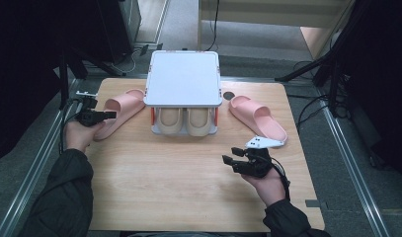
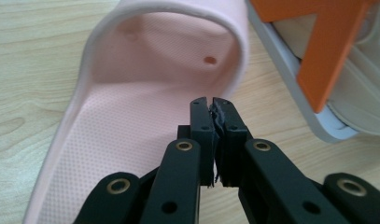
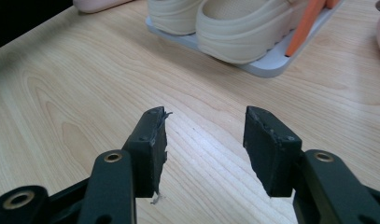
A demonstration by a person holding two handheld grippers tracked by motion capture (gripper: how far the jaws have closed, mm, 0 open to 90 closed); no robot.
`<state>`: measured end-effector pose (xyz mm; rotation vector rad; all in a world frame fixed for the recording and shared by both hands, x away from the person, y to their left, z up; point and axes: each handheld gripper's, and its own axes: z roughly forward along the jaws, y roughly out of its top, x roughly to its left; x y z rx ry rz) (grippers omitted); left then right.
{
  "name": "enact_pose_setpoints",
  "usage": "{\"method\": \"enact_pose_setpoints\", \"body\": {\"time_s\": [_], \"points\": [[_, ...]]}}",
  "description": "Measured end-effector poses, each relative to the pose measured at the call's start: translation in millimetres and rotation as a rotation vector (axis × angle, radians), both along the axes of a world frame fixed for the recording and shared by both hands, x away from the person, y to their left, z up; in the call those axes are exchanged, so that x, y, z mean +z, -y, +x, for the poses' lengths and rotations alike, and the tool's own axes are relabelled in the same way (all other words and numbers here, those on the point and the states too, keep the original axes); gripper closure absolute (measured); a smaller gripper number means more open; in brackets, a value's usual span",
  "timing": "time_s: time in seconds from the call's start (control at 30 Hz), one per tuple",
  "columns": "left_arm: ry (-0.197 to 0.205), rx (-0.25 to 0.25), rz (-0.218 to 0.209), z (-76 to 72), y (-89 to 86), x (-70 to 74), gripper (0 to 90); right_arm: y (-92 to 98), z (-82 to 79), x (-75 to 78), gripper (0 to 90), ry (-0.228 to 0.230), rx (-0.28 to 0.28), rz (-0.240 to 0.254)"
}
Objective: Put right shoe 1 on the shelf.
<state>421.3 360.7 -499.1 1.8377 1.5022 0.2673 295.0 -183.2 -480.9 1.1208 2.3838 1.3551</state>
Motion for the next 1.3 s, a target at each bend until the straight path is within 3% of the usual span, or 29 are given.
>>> {"method": "enact_pose_setpoints", "body": {"time_s": [0.17, 0.53, 0.77, 1.3], "points": [[-0.015, 0.001, -0.016, 6.5, 0.9, -8.2, 87.3, 4.7, -2.5, -0.2, 49.6, -0.001, -0.016, 0.001], [-0.022, -0.012, -0.023, 5.5, 7.4, -8.7, 87.7, 2.4, -1.5, -0.8, 49.3, -0.001, -0.009, -0.003], [-0.033, -0.037, -0.066, 4.9, 15.5, -10.3, 87.2, 1.2, -0.4, -0.8, 48.8, -0.003, -0.002, -0.006], [-0.013, -0.077, -0.051, 8.3, 46.7, -11.0, 86.7, -2.6, 1.2, -2.2, 48.5, -0.008, 0.012, -0.012]]}}
